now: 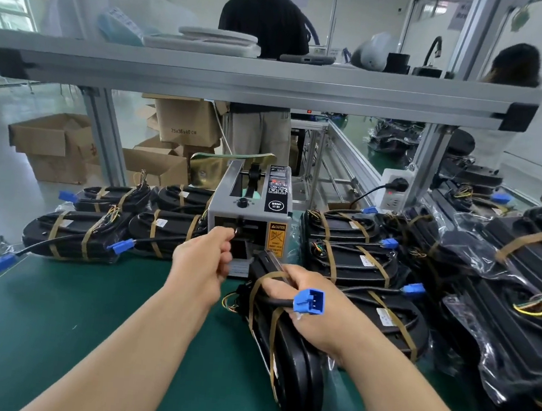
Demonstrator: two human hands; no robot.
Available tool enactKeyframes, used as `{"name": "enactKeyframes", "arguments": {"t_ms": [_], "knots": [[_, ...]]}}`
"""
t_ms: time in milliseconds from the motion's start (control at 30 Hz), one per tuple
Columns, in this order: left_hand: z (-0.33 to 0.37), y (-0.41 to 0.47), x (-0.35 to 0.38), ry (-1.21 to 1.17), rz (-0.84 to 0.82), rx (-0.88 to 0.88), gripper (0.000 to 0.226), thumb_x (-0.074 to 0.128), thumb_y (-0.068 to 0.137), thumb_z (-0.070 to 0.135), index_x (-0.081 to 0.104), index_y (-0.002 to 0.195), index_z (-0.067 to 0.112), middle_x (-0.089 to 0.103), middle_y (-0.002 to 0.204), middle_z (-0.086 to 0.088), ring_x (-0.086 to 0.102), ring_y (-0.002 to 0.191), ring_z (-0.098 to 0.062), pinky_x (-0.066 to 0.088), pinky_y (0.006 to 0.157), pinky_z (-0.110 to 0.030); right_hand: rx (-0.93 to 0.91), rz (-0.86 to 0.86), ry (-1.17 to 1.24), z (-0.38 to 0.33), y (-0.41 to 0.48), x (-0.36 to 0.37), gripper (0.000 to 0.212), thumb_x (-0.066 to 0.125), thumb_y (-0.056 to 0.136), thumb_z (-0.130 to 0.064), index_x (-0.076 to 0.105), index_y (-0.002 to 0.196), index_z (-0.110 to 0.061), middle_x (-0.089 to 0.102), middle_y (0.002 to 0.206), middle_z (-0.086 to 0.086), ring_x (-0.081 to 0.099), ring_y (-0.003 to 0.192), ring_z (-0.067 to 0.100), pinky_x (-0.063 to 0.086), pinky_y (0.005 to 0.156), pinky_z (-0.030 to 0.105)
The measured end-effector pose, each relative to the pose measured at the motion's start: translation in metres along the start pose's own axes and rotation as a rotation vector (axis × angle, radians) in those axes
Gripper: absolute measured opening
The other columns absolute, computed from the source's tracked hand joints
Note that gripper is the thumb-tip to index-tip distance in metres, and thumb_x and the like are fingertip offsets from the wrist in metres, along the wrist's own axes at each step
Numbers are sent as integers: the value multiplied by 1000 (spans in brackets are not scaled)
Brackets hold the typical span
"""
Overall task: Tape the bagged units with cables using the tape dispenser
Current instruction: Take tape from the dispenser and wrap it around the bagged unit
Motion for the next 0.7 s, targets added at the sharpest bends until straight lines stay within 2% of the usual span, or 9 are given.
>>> {"name": "enactKeyframes", "arguments": {"t_ms": [67,133,200,267,333,500,633,700], "knots": [[6,-9,-11,77,-119,49,26,68,86,11,55,65,18,48,48,8,39,37,-4,36,41,-16,7,-3,24,0,0,1,11,58,100,-39,63,105,-30,70,108,-4,65,101,16,50,83,18],[11,-20,-17,180,-253,97,28,68,87,12,57,61,17,50,53,5,40,41,-6,37,45,-17,23,-9,49,-3,-1,3,6,59,99,-39,62,98,-34,71,107,-5,66,102,13,46,70,8],[14,-30,-18,300,-360,146,25,69,86,14,61,62,15,50,57,3,41,45,-7,37,48,-18,19,-10,61,-4,-1,5,7,59,99,-37,63,97,-33,70,98,-7,65,92,12,46,66,10],[16,-37,-15,399,-413,187,16,70,85,19,65,73,9,48,59,1,40,48,-9,35,51,-18,5,-5,57,-6,-1,5,10,59,99,-35,65,99,-27,65,87,-8,60,82,11,46,68,17],[16,-38,-12,472,-426,214,19,73,83,25,66,78,9,46,59,1,37,50,-9,34,51,-19,2,-3,54,-6,-1,6,12,58,99,-33,66,99,-23,62,82,-9,56,77,10,44,66,19],[13,-34,-8,550,-389,209,17,76,80,21,68,67,14,45,47,7,35,42,-6,34,43,-15,-2,-2,25,-8,-1,7,16,58,98,-38,63,108,-26,62,87,-5,56,77,10,44,67,21],[13,-30,-9,567,-390,215,20,76,81,18,67,64,13,42,46,5,33,41,-7,33,41,-13,-1,-3,23,-8,-1,7,14,58,98,-38,62,108,-29,62,86,-7,56,76,9,43,60,12],[13,-29,-9,568,-396,228,21,76,82,17,67,64,12,43,44,8,34,38,-4,33,40,-12,4,-4,28,-8,-1,7,14,58,98,-39,62,107,-29,62,86,-8,56,76,9,43,61,14]]}}
Point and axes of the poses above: each hand's wrist, its own y-axis towards the middle knuckle, its own x-axis out of the palm, z = x × y, the point moved 2 cm from there along y, towards the middle knuckle
